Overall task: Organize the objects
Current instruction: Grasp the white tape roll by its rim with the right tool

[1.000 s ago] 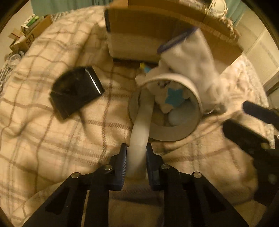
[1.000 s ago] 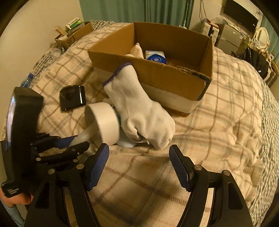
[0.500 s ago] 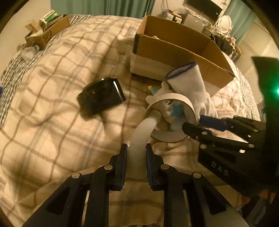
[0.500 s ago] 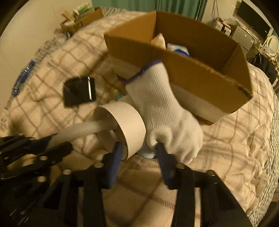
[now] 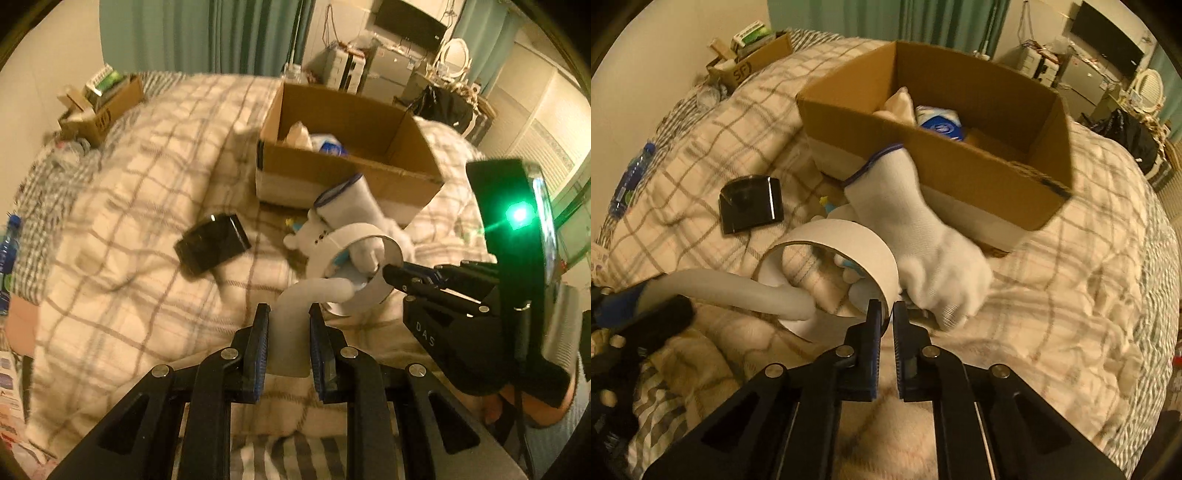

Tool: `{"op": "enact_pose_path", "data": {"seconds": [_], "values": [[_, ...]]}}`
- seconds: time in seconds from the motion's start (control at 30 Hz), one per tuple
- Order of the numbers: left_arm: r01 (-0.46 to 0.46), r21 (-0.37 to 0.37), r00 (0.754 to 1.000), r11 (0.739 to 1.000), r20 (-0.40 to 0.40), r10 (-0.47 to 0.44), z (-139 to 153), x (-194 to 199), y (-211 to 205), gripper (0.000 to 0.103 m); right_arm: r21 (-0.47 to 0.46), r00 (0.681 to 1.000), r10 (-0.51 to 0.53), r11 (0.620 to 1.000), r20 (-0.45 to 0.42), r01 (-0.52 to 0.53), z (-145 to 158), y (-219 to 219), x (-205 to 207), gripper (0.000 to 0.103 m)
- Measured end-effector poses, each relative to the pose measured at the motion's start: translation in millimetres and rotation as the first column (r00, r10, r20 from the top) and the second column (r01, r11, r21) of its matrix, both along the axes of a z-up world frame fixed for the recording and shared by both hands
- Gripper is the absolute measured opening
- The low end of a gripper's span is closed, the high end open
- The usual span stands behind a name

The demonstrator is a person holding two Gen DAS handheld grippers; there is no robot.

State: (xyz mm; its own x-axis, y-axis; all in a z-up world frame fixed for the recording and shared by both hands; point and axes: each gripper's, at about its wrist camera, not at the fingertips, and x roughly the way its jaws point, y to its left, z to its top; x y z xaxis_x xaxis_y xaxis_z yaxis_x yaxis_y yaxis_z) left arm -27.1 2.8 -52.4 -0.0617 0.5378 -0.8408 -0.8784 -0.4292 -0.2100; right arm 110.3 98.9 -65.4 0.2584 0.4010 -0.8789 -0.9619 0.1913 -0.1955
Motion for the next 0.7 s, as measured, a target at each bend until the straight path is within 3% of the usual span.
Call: {"op": "enact_pose_path", "data": {"seconds": [0.43,0.7], "values": [[0.017,0.060,0.999,0.998,-0.047,-0.014,44,21,-18,0.020,0.095,0.994,-0.085,0.992,0.076,0.077,55,-50,20,0.004],[0.008,0.041,0.998,0.999,-0.061,-0.006,41,21,-22,0.020,0.148,0.991,-0.119,0.983,0.060,0.109,79,-77,34,0.004]]}}
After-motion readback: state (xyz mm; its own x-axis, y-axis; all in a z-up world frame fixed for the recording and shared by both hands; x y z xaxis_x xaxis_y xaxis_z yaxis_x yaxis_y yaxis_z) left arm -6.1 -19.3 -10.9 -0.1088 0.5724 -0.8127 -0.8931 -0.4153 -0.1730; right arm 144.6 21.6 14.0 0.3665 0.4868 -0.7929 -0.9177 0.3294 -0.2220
